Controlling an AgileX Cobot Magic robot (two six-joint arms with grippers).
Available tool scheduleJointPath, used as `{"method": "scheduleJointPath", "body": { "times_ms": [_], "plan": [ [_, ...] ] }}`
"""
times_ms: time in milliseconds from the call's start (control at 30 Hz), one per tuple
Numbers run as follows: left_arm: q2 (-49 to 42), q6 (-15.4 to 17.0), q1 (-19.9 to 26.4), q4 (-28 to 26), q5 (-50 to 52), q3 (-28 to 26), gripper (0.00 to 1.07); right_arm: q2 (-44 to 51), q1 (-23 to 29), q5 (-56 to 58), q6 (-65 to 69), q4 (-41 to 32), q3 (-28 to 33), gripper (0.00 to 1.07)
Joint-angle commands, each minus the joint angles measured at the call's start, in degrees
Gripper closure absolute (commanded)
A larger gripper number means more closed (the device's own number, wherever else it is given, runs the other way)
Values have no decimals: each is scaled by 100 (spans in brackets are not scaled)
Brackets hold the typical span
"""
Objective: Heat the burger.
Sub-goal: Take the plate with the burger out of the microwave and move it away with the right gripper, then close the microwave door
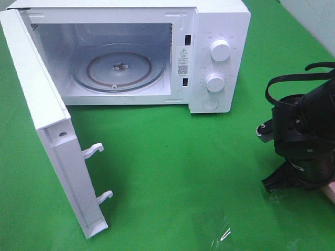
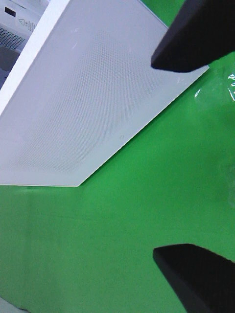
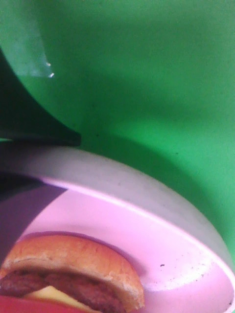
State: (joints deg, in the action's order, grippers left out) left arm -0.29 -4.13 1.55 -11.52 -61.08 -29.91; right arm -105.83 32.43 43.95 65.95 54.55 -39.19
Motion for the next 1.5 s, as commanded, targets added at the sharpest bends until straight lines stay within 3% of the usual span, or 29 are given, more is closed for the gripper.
{"method": "scheduleJointPath", "body": {
  "times_ms": [33,200,300,467,633,800,833,867,900,1000,1067,1133,1500],
  "plan": [
    [-23,23,17,-23,46,17,19,-29,-29,132,0,201,-63,95],
    [-23,23,17,-23,46,17,19,0,-11,-23,-195,-172,-63,82],
    [-23,23,17,-23,46,17,19,212,-11,-178,-579,-521,-63,68],
    [-23,23,17,-23,46,17,19,521,-11,-235,-722,-670,-63,61],
    [-23,23,17,-23,46,17,19,1427,-11,-304,-1186,-991,-63,55],
    [-23,23,17,-23,46,17,19,2298,-11,-493,-2315,-1811,-63,43],
    [-23,23,17,-23,46,17,19,2664,-11,-607,-3014,-2298,-63,34],
    [-23,23,17,-23,46,17,19,2664,-11,-607,-3014,-2298,-63,34],
    [-23,23,17,-23,46,17,19,3031,-11,-619,-3581,-2819,-63,25],
    [-23,23,17,-23,46,17,19,3220,-11,-602,-3839,-3111,-63,23],
    [-23,23,17,-23,46,17,19,3896,-11,-407,-4927,-4057,-63,22],
    [-23,23,17,-23,46,17,19,4240,-11,-223,-5329,-4406,-63,23],
    [-23,23,17,-23,46,17,19,5747,-11,573,-5604,-4704,-63,26]
  ]
}}
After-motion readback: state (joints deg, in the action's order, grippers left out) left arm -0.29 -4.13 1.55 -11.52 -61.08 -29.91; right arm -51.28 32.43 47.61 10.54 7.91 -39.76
